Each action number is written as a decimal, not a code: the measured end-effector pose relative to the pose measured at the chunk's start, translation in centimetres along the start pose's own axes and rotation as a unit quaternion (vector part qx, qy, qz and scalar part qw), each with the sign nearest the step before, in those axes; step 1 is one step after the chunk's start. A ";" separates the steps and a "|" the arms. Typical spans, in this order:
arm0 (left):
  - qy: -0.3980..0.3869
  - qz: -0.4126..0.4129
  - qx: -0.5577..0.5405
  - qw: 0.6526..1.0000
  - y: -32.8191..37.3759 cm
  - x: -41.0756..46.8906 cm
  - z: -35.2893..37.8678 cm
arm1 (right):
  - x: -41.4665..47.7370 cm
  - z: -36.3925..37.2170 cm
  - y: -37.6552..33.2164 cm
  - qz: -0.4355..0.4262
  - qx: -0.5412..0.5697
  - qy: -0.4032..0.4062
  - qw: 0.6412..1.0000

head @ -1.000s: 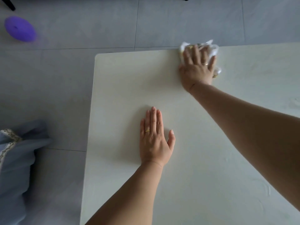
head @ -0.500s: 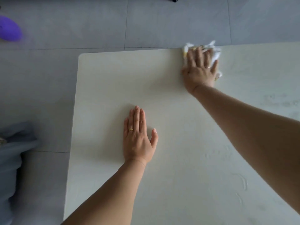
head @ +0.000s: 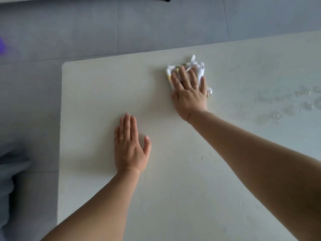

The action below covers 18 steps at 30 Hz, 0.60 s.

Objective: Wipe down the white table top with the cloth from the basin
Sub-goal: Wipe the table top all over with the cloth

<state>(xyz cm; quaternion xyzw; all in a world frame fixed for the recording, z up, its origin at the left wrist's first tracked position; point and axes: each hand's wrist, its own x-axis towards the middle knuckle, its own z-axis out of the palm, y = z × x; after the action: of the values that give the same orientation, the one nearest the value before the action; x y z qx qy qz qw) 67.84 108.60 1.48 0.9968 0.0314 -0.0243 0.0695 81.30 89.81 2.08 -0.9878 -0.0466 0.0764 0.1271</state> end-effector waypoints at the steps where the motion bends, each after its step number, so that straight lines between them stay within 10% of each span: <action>1: -0.001 0.000 0.000 1.000 0.0 -0.1 0.0 | -0.8 -0.1 0.5 -0.047 -0.015 -0.013 0.999; 10: -0.001 0.002 -0.006 1.000 0.2 0.1 0.0 | -2.9 -1.0 4.9 0.136 0.027 0.032 0.990; 15: -0.008 0.003 -0.003 1.000 0.1 0.1 0.0 | -7.7 0.6 1.9 -0.109 -0.025 -0.018 0.994; 18: -0.010 0.005 0.006 1.000 0.2 0.1 0.1 | -7.4 -0.3 6.0 -0.069 -0.041 -0.006 0.997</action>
<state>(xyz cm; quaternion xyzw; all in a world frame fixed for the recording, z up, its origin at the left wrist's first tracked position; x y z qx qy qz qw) 67.95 108.43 1.43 0.9970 0.0254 -0.0341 0.0640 74.47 83.15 1.89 -0.9862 -0.1186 0.0712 0.0911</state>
